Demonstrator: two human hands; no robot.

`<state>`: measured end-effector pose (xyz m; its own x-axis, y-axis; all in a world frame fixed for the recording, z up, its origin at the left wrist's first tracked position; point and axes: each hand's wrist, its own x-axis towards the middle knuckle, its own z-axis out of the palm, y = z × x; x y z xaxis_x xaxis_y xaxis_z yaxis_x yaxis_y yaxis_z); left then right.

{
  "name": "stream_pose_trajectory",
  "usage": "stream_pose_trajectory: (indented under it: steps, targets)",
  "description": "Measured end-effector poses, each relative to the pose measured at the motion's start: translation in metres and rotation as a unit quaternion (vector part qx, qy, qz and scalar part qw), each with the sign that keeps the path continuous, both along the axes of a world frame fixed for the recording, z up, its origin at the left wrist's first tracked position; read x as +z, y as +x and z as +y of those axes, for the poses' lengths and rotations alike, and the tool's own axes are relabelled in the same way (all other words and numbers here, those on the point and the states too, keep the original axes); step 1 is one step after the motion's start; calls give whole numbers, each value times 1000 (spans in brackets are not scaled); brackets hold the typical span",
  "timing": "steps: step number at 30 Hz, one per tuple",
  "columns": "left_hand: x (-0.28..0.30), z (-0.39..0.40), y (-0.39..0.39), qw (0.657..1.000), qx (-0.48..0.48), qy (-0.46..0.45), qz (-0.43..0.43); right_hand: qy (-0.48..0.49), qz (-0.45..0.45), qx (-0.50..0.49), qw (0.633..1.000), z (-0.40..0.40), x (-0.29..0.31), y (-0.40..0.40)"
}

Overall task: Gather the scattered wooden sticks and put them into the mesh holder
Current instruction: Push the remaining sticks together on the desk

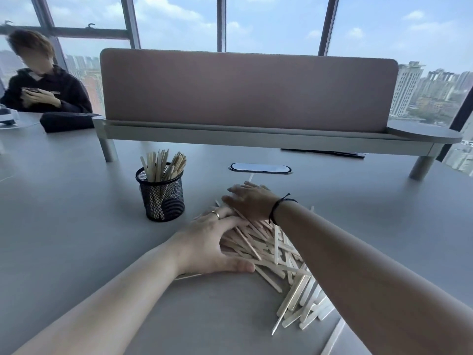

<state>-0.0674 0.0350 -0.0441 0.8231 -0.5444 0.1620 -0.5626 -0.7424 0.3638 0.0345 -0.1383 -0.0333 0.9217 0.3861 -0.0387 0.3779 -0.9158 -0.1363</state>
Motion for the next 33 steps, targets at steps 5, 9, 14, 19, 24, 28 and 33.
stream_pose_trajectory:
  steps: [5,9,14,19,24,28,33]
  targets:
    - [-5,4,8,999,33,-27,-6,11,-31,-55,998,-7,4,-11]
    - [-4,1,7,998,38,-44,-35,6,-59,-63,996,-15,10,-34]
    - [-4,0,4,996,41,-53,-56,20,-66,-44,997,-26,8,-65]
    - [-2,-1,0,996,32,-39,-80,122,-47,-18,991,-45,9,-87]
    - [1,0,-2,993,33,-8,-112,158,-104,-69,979,-69,5,-83]
    - [-4,3,-3,997,39,30,-56,117,-22,-59,991,-72,-3,-71]
    - [-1,-3,1,997,39,12,-60,92,-4,-51,994,-46,-2,-41]
